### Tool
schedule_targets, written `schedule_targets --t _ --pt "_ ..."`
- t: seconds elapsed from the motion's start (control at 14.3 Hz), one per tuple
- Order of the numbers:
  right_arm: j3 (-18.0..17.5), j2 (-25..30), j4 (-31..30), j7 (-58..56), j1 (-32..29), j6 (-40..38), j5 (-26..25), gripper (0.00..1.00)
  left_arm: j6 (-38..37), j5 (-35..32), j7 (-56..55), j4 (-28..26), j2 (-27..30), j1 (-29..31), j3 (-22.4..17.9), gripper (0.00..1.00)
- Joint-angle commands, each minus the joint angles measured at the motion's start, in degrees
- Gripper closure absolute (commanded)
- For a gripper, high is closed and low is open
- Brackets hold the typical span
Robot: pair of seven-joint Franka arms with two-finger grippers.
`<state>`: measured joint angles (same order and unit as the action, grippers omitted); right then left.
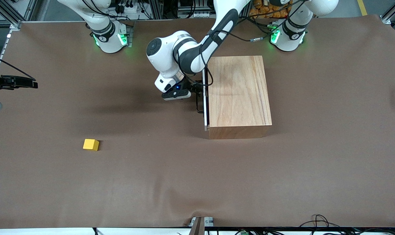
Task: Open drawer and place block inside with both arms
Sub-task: 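Pull the drawer open with the left gripper while the right gripper reaches out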
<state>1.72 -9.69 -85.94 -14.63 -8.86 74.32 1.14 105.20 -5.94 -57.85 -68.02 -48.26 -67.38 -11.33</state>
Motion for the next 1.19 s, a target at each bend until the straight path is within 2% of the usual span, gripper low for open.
schedule_targets --t 0.0,0.21,0.56,0.84,0.98,1.12 --pt "-0.05 -1.12 0.95 -9.32 -0.11 -0.85 -0.79 0.00 2.99 -0.57 0.37 1.84 -0.70 -0.12 0.52 0.00" --pt "-0.05 -2.08 0.86 -18.14 0.07 -0.85 -0.79 0.00 5.09 -0.48 0.37 1.93 -0.78 -0.21 0.61 0.00" --pt "0.13 -3.84 0.16 -18.42 -1.68 0.20 -0.70 0.00 11.69 0.75 -1.90 2.02 -0.87 -0.21 1.05 0.00" --pt "-0.05 -10.60 -0.71 -17.71 -5.37 7.30 0.09 0.00 15.20 0.84 -2.35 2.10 -1.05 -0.30 1.57 0.00" --pt "-0.05 -10.44 -6.84 -17.89 -4.94 14.59 0.79 0.00 17.31 0.84 -2.26 2.10 -1.22 -0.30 1.92 0.00" --pt "-0.05 -10.17 -8.45 -18.32 -5.29 16.03 0.88 0.00 22.47 0.93 -2.18 2.10 -1.66 -0.30 3.06 0.00"
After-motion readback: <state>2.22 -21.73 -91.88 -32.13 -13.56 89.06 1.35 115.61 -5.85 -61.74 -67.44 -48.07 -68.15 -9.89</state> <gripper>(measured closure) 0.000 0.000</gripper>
